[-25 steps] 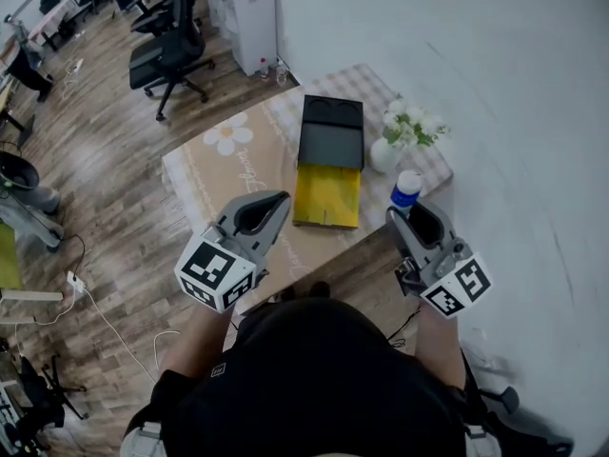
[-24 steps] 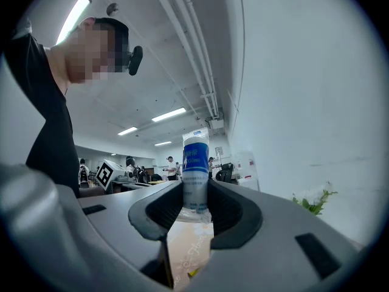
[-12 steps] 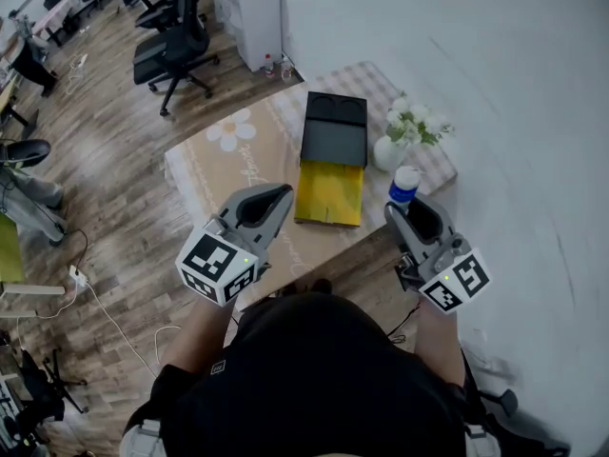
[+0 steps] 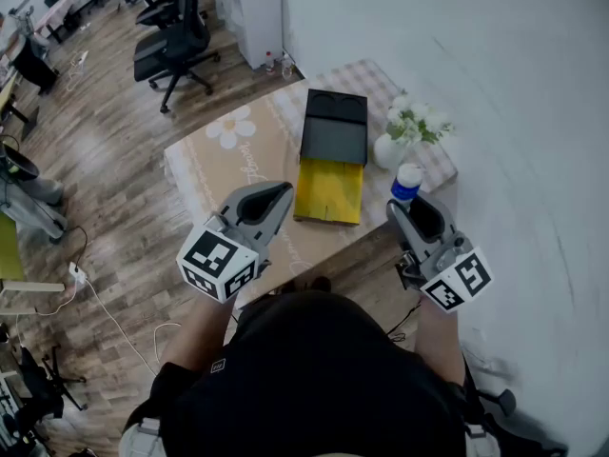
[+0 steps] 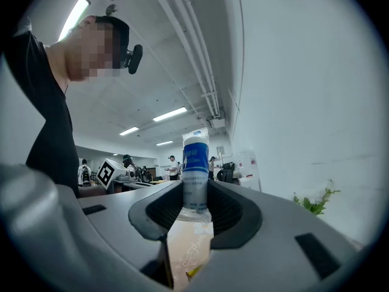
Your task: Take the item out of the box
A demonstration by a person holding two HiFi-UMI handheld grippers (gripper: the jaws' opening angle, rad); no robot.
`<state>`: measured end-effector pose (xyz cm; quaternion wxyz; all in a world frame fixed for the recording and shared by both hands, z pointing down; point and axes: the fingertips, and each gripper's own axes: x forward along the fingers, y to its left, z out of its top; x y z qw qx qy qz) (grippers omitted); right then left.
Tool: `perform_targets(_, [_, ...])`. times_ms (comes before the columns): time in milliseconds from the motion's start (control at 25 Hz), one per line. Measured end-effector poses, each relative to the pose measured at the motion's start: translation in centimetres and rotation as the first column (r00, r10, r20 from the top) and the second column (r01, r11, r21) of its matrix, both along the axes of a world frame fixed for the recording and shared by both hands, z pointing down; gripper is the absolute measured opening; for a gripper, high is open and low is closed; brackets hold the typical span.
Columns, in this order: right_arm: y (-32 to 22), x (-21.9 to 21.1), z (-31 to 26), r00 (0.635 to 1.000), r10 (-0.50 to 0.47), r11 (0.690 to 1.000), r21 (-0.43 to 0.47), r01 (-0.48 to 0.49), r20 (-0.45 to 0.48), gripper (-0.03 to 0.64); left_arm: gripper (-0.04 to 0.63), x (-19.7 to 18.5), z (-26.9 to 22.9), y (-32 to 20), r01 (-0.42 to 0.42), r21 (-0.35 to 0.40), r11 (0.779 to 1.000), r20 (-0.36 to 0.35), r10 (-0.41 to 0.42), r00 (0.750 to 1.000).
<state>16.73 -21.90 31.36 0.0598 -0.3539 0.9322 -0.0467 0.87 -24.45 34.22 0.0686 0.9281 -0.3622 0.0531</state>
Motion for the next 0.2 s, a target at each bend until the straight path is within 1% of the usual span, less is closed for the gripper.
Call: perform_targets(200, [-0.01, 0.29, 0.03, 1.0, 0.002, 1.0, -0.004, -0.002, 0.007, 0.135, 0.014, 0.29, 0.28, 0.01, -0.004, -0.009, 1.0, 0.0, 0.004, 1.0])
